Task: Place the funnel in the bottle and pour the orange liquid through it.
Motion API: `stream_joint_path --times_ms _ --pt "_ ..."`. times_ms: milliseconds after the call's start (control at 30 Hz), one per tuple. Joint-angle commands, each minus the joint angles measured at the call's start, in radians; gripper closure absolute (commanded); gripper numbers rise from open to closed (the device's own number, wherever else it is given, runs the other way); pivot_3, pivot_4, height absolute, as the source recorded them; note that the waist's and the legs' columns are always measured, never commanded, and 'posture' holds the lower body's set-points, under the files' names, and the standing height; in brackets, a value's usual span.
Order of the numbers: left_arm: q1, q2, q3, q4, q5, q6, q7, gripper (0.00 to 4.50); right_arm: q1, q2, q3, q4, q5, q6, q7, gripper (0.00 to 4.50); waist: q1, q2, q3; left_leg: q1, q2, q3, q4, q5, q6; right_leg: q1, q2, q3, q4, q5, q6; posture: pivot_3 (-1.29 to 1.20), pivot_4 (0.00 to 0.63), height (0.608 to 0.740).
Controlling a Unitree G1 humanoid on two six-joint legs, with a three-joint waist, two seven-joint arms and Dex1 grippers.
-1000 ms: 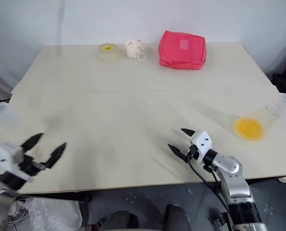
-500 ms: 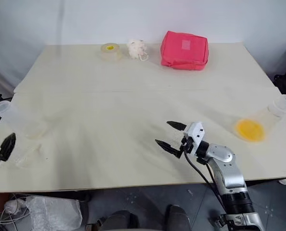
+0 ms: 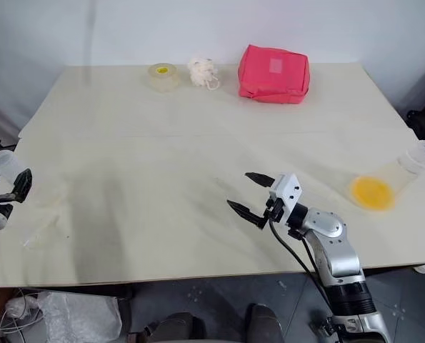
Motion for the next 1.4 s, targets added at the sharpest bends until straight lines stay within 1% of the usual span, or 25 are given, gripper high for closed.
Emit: stream_joint_path --times_ms 33,133,267,300,400,533,600,700,800,933,967,1067,1100,1267,1400 --pt "-0.050 0.042 -0.008 0.069 0.029 -0.062 -0.025 0.00 0.004 0.000 -0.021 -0.052 0.004 -0.012 -0.021 0.03 0.000 0.000 0.000 0.000 0.000 0.000 0.000 0.000 0.000 0.000 0.000 0.000 0.000 0.000 0.000 0.00 0.150 0.740" --pt "-0.067 0.060 -0.031 0.114 0.041 -0.084 -0.061 0.65 0.012 -0.007 -0.021 -0.059 0.001 -0.013 -0.024 0.00 -0.001 0.000 0.000 0.000 0.000 0.000 0.000 0.000 0.000 0.000 0.000 0.000 0.000 0.000 0.000 0.00 0.150 0.740" --pt "-0.074 0.070 -0.031 0.136 0.040 -0.089 -0.076 1.95 0.022 -0.013 -0.029 -0.073 0.000 -0.007 -0.038 0.00 -0.001 0.000 0.000 0.000 0.000 0.000 0.000 0.000 0.000 0.000 0.000 0.000 0.000 0.000 0.000 0.00 0.150 0.740" --pt "-0.075 0.072 -0.032 0.138 0.038 -0.089 -0.082 2.16 0.025 -0.015 -0.029 -0.077 0.001 -0.005 -0.040 0.00 -0.001 0.000 0.000 0.000 0.000 0.000 0.000 0.000 0.000 0.000 0.000 0.000 0.000 0.000 0.000 0.00 0.150 0.740" --pt "-0.073 0.077 -0.031 0.129 0.029 -0.081 -0.097 2.16 0.039 -0.024 -0.033 -0.090 0.003 -0.002 -0.042 0.00 -0.001 0.000 0.000 0.000 0.001 0.000 0.000 0.000 -0.001 0.000 0.000 0.000 0.000 0.000 0.000 0.00 0.150 0.740" --pt "-0.152 0.124 -0.094 0.057 0.008 -0.017 -0.157 2.16 0.069 -0.056 -0.057 -0.122 0.021 0.018 -0.036 0.00 0.006 -0.003 0.002 0.000 0.001 0.000 0.000 0.000 -0.001 0.000 0.000 0.000 0.000 0.000 0.000 0.00 0.150 0.740" --pt "-0.203 0.129 -0.146 0.021 0.001 0.005 -0.194 2.16 0.073 -0.070 -0.065 -0.123 0.029 0.022 -0.024 0.00 0.014 -0.006 0.003 -0.001 0.001 -0.002 0.002 0.000 0.000 0.000 0.000 0.000 0.000 0.000 0.001 0.00 0.150 0.740" --pt "-0.279 0.119 -0.228 -0.021 -0.004 0.045 -0.248 2.16 0.080 -0.098 -0.079 -0.121 0.042 0.021 0.005 0.00 0.016 -0.006 0.003 -0.001 0.001 -0.001 0.003 0.000 0.000 0.001 -0.001 0.001 0.000 0.001 0.001 0.00 0.150 0.740" --pt "-0.375 0.094 -0.340 -0.015 0.012 0.037 -0.329 2.16 0.092 -0.139 -0.100 -0.117 0.064 0.020 0.050 0.00 0.016 -0.006 0.004 -0.001 -0.001 -0.001 0.003 0.000 0.000 0.000 0.000 0.000 0.000 0.001 0.001 0.00 0.150 0.740" --pt "-0.499 0.025 -0.487 -0.006 0.017 0.063 -0.422 2.16 0.130 -0.189 -0.125 -0.132 0.092 0.029 0.101 0.00 0.017 -0.007 0.005 -0.002 -0.001 0.000 0.002 0.000 0.000 0.000 0.001 -0.001 -0.001 0.001 0.001 0.00 0.150 0.740" --pt "-0.524 -0.007 -0.521 -0.011 0.005 0.070 -0.450 2.16 0.134 -0.192 -0.132 -0.129 0.089 0.024 0.097 0.00 0.017 -0.008 0.005 -0.002 -0.001 0.001 0.002 0.000 0.000 0.000 0.002 -0.001 -0.001 0.001 0.002 0.00 0.150 0.740" --pt "-0.573 -0.091 -0.606 -0.045 -0.015 0.167 -0.469 2.16 0.144 -0.183 -0.150 -0.131 0.075 0.011 0.073 0.00 0.018 -0.008 0.005 -0.002 -0.001 0.002 0.003 0.000 0.000 0.000 0.002 0.000 -0.001 0.001 0.002 0.00 0.150 0.740" --pt "-0.589 -0.134 -0.644 -0.052 -0.018 0.178 -0.486 2.16 0.154 -0.176 -0.158 -0.141 0.074 0.009 0.059 0.00 0.018 -0.008 0.005 -0.002 -0.001 0.002 0.003 0.000 0.000 0.000 0.002 0.000 -0.001 0.001 0.002 0.00 0.150 0.740" --pt "-0.628 -0.246 -0.739 -0.025 0.007 0.162 -0.553 2.16 0.209 -0.157 -0.173 -0.191 0.066 0.001 0.008 0.00 0.016 -0.008 0.005 -0.007 -0.001 0.002 0.004 0.000 0.000 -0.004 0.002 -0.001 -0.001 0.001 0.002 0.00 0.150 0.740" --pt "-0.642 -0.291 -0.790 0.024 0.037 0.143 -0.594 2.16 0.278 -0.134 -0.188 -0.242 0.052 -0.013 -0.043 0.00 0.024 -0.008 0.005 -0.008 -0.001 0.002 0.007 0.001 -0.001 -0.003 0.002 -0.002 -0.001 0.001 0.002 0.00 0.150 0.740"
